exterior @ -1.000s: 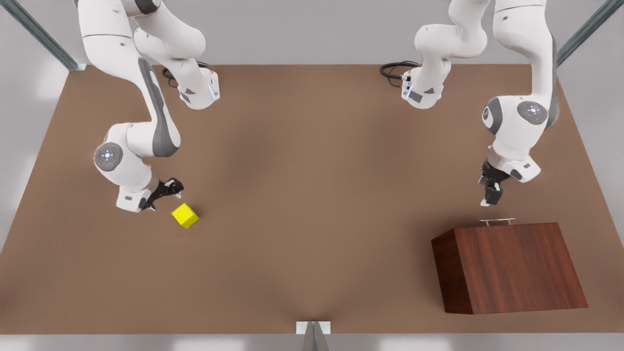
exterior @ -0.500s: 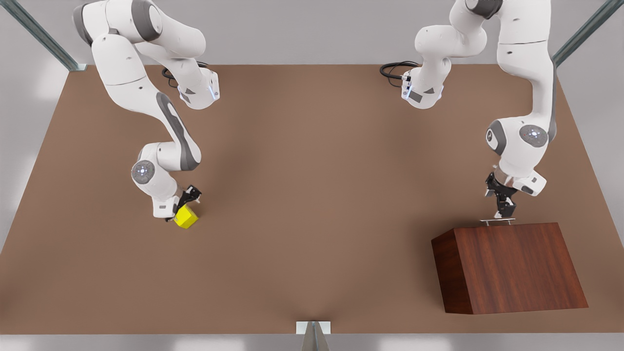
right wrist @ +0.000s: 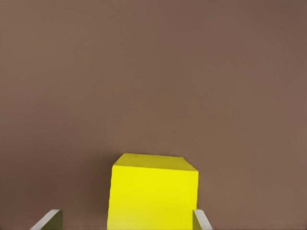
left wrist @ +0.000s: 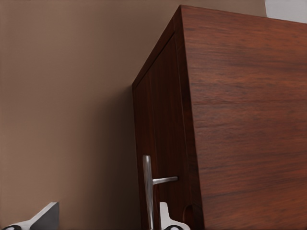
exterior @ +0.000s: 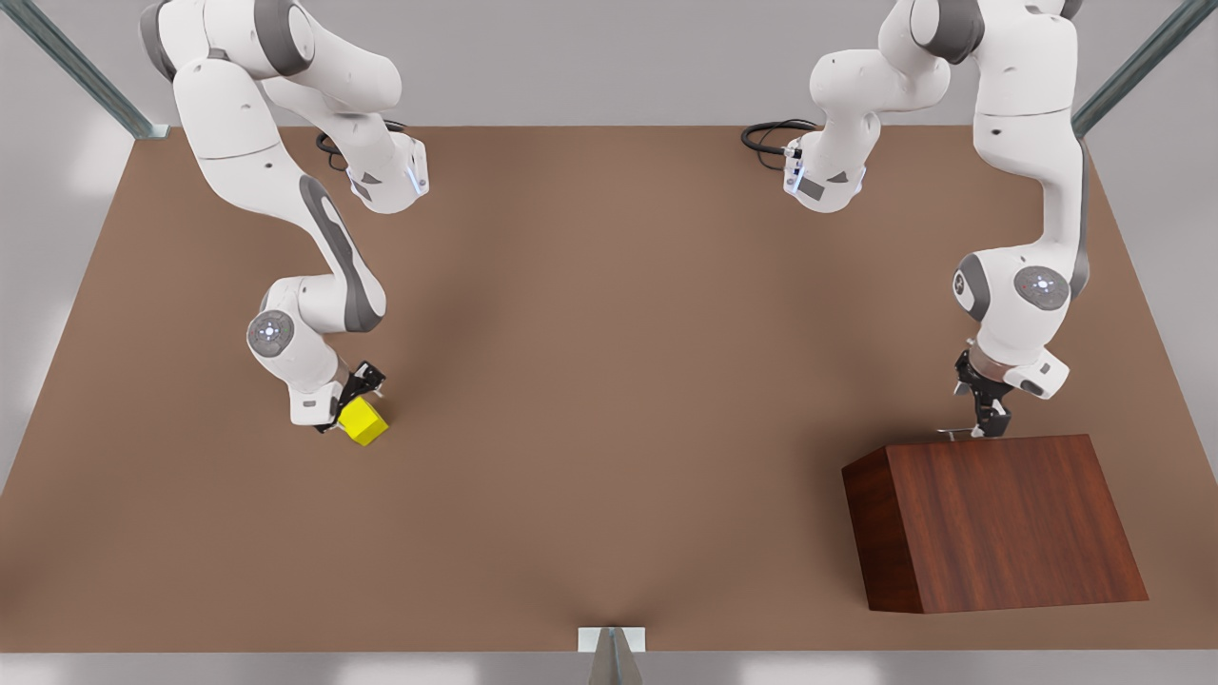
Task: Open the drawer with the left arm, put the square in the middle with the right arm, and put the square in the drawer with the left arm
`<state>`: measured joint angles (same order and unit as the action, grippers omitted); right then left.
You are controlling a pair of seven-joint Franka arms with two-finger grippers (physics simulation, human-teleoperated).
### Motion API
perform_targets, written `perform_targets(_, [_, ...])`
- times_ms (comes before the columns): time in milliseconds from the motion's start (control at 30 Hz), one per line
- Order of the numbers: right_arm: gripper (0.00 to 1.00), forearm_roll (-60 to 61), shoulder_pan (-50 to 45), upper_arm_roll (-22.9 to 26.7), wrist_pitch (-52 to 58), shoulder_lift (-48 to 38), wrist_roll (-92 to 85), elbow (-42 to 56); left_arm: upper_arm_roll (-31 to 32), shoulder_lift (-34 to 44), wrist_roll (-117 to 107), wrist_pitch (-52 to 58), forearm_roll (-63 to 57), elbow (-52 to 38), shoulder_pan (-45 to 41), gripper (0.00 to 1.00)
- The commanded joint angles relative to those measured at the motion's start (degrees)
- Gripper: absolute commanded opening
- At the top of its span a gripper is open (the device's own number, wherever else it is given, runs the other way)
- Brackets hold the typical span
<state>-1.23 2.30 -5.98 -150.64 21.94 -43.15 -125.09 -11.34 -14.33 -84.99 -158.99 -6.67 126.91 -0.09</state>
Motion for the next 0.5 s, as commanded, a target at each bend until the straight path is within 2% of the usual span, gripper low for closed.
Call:
perform_targets(0, [1.0,0.0,0.0,0.0,0.0,0.1,0.0,0.0,0.0,0.0,0.0,0.0,0.0,0.0,0.0,1.0])
perform_targets(467, [1.0,0.0,-0.6,0.4,-2.2,2.7,0.1,0.1,0.0,2.1,0.0,4.0,-0.1,0.8,0.0,1.0])
